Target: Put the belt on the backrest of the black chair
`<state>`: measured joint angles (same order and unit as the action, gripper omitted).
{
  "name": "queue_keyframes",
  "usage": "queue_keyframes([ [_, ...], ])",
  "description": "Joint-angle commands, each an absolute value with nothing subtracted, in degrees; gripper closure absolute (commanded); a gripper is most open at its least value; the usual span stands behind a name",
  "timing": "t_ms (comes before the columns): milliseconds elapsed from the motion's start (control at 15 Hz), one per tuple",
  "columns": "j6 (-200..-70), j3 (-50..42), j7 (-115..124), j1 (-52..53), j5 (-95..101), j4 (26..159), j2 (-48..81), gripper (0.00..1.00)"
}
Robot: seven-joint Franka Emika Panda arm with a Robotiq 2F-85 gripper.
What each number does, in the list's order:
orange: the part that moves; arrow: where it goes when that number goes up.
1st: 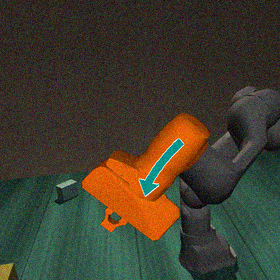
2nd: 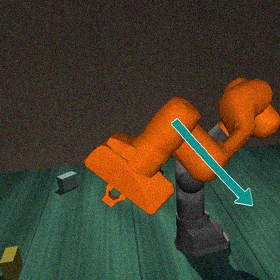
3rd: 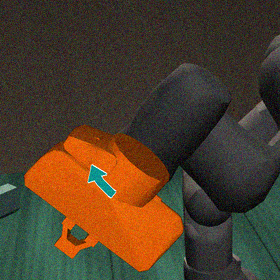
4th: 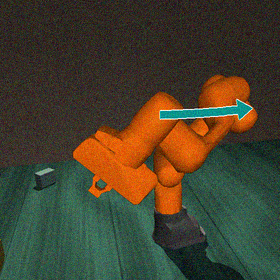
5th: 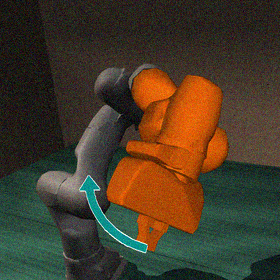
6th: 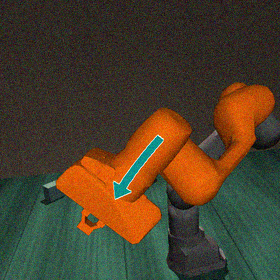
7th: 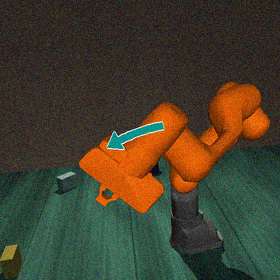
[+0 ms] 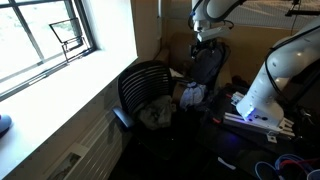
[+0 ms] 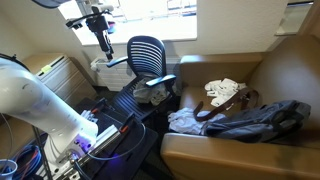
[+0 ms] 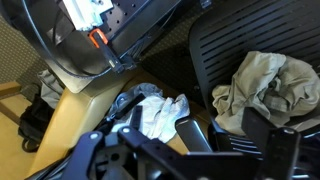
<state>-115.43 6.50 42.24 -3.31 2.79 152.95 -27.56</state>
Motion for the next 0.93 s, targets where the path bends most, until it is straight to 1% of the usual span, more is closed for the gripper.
queue_keyframes([
  [0,-115.39,6.74,42.08,-3.58,2.67,152.88,-27.55,0.00],
  [133,-117.16,6.87,39.30,-2.95,3.92,154.12,-28.22,0.00],
  [200,-114.58,4.01,34.21,-4.36,4.44,151.46,-23.05,0.00],
  [267,-114.63,1.19,30.07,-5.84,4.19,150.80,-20.05,0.00],
  [400,-112.98,-2.68,26.05,-9.01,4.09,150.25,-17.05,0.00],
  [667,-115.78,-9.68,29.21,-16.82,7.53,145.44,-5.14,0.00],
  [867,-118.80,-12.80,34.41,-17.81,5.32,139.80,5.00,0.00],
])
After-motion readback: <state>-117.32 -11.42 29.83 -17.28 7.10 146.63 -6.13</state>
